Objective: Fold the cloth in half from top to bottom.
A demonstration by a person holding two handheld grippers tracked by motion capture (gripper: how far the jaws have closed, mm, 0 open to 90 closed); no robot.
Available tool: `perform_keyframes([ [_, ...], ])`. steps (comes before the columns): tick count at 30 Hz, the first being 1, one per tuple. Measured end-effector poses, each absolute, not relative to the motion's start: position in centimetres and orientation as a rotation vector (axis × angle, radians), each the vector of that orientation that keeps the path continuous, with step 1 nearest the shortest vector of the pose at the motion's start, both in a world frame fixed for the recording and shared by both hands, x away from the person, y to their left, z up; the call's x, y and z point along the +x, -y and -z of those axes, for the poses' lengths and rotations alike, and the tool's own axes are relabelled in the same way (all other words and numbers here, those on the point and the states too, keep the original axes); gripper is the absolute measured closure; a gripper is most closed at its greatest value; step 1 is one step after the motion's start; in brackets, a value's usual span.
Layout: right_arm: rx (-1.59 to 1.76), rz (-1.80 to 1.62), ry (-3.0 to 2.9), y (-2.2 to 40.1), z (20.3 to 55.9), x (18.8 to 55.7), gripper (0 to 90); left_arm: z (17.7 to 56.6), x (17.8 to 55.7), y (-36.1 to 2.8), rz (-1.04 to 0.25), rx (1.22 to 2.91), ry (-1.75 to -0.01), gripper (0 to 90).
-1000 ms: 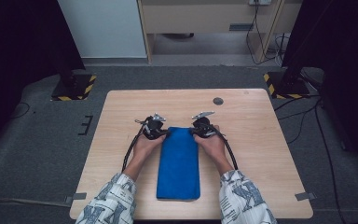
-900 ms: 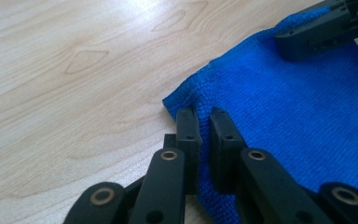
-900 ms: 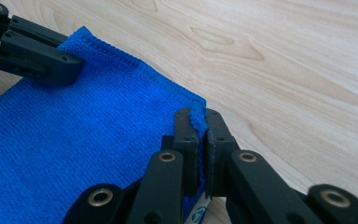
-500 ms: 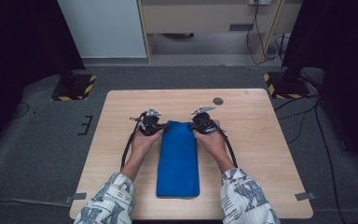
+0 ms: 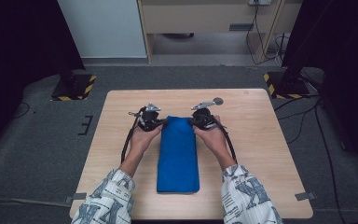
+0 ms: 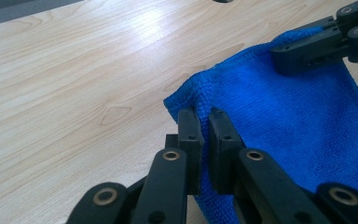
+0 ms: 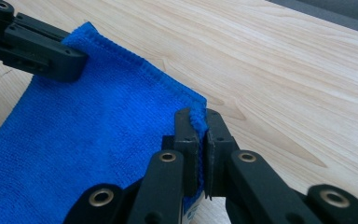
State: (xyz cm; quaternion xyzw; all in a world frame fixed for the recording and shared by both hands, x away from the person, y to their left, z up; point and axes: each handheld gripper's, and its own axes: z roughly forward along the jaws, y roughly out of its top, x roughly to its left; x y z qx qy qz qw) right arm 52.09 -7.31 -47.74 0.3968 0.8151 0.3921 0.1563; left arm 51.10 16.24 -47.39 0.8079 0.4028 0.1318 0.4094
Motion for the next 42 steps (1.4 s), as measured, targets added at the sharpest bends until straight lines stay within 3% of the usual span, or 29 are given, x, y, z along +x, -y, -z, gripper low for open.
perform_keyframes([
  [42,1.073,-1.165,-2.283,7.2,44.8,51.3,86.6,44.7,50.3,-16.5,-0.377,2.032,-0.978,85.5],
])
